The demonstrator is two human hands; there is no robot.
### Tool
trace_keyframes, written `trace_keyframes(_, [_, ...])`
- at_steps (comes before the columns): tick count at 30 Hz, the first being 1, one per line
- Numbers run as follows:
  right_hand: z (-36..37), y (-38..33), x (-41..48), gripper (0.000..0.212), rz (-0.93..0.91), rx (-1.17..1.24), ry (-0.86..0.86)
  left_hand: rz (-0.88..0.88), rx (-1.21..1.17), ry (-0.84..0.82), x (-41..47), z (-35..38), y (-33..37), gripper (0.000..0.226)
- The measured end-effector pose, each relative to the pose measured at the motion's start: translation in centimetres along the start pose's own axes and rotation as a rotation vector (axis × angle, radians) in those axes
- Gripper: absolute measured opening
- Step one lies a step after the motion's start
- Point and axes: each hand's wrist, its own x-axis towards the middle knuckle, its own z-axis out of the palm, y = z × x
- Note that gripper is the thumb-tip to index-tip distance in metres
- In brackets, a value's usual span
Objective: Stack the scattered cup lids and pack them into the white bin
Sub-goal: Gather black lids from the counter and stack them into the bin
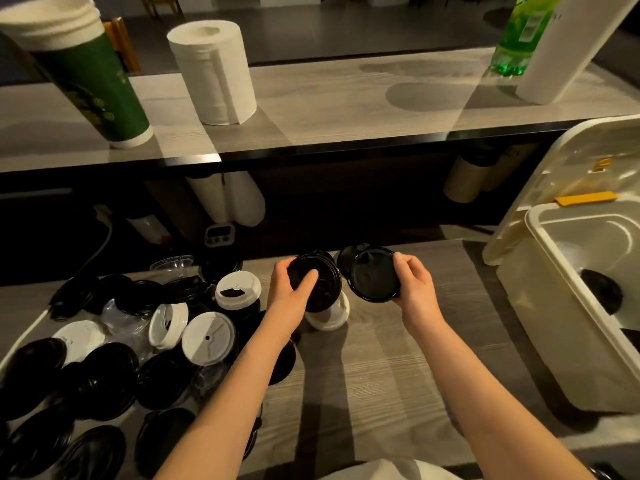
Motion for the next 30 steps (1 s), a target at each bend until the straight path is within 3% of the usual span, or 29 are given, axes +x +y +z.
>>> trace_keyframes(7, [-3.9, -1.8, -0.2, 0.017, 0.125, 0.152, 0.111, 0.037, -0.105, 0.041, 0.1, 2.5, 1.8, 0.013])
trace_keyframes(16, [-13.7, -9.9, -1.8, 0.03, -0.163, 0.224, 0.18, 0.172, -0.158, -0.074, -2.3, 11.5, 6.6, 0.022])
trace_keyframes(25, [-25.6, -14.0, 0.2, 0.031, -0.217, 0.146, 0.294, 0.173, -0.175, -0.119, -4.9, 21.9, 10.5, 0.02])
trace_keyframes(30, [-32.2, -14.3, 2.1, 0.034, -0.141, -0.117, 0.31, 0.189, -0.183, -0.157, -6.3, 26.5, 11.6, 0.019])
